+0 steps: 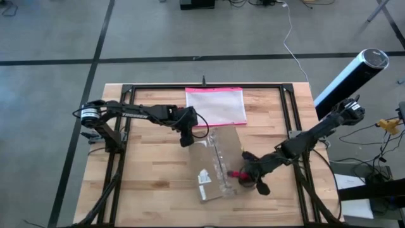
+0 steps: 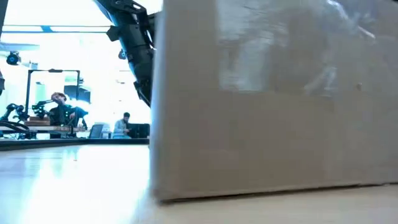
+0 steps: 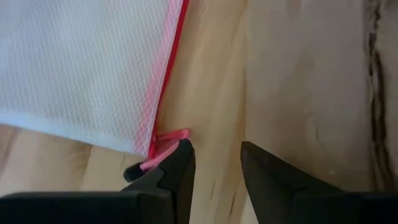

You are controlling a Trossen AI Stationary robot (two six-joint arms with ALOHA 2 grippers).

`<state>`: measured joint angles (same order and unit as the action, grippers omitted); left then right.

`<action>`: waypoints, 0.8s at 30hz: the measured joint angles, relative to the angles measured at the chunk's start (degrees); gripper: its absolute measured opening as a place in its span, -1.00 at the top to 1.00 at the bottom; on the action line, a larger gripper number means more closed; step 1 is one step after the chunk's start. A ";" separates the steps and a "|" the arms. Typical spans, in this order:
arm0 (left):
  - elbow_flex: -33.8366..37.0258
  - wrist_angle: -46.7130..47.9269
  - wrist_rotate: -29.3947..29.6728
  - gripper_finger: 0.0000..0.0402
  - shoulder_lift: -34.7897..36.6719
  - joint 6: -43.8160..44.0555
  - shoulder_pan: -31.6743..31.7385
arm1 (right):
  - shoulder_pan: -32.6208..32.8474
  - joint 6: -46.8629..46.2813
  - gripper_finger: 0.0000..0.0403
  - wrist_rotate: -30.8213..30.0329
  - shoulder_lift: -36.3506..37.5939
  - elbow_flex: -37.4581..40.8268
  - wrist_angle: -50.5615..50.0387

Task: Unpack boxes
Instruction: Open the cardboard box using the box cutter

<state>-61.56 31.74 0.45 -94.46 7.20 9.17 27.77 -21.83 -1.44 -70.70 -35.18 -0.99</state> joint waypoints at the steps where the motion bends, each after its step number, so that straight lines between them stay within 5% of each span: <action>1: 0.00 0.26 -0.16 0.42 0.03 0.18 -0.02 | -0.02 -0.02 0.96 -1.04 1.26 0.00 -1.85; 12: -0.17 0.21 -1.30 0.41 1.84 0.62 -0.26 | 2.97 -3.11 0.97 -6.46 12.11 0.20 -7.88; 24: -0.22 -4.53 6.94 0.41 4.55 -2.96 0.16 | 13.09 -12.75 0.97 -3.05 7.85 -0.02 -7.51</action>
<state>-61.78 27.21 7.39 -89.91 4.24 9.33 40.86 -34.58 -4.49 -62.85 -35.20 -8.50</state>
